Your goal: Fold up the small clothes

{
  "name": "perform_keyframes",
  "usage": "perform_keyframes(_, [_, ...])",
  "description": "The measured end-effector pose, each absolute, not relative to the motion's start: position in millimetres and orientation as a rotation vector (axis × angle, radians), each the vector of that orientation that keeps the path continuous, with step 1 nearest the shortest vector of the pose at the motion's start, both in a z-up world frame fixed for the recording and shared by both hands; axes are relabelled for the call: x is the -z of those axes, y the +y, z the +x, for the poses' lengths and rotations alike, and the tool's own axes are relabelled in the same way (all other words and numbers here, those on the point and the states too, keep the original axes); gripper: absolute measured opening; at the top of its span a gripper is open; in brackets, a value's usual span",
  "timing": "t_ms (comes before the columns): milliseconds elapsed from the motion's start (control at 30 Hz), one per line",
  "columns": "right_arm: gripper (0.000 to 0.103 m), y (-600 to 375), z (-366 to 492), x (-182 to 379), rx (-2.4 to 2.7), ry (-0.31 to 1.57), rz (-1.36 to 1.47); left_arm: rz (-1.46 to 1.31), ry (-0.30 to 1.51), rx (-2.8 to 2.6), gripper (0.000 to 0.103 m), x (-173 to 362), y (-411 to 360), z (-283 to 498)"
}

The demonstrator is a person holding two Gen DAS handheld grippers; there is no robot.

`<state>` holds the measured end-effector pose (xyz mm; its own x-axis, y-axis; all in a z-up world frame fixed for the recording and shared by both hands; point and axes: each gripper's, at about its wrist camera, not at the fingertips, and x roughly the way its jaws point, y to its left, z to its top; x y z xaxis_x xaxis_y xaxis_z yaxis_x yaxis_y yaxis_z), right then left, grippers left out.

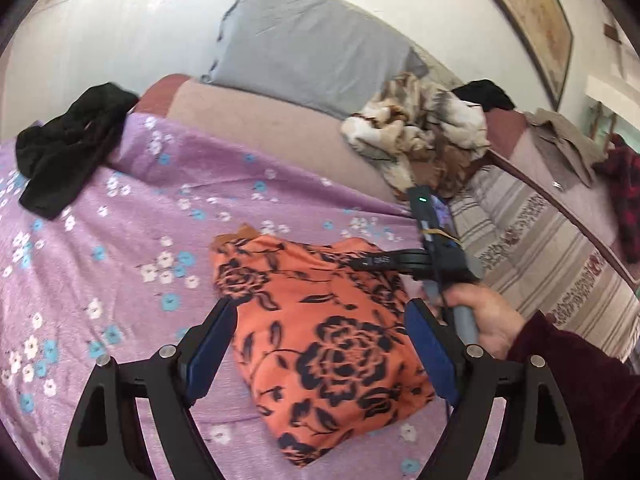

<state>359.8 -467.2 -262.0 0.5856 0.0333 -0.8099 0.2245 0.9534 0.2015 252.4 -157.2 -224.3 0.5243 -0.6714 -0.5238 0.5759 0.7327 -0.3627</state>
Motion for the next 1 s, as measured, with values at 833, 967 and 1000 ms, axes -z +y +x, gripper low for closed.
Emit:
perform_keyframes(833, [0.03, -405.0, 233.9, 277.0, 0.046, 1.065, 0.225, 0.131, 1.087, 0.526, 0.088, 323.5, -185.6, 246.8])
perform_keyframes(967, [0.03, -410.1, 255.0, 244.7, 0.069, 1.005, 0.24, 0.151, 1.034, 0.473, 0.088, 310.4, -174.8, 252.1])
perform_keyframes(1000, [0.03, -413.2, 263.5, 240.5, 0.079, 0.989, 0.253, 0.138, 1.045, 0.479, 0.088, 311.2, -171.8, 255.5])
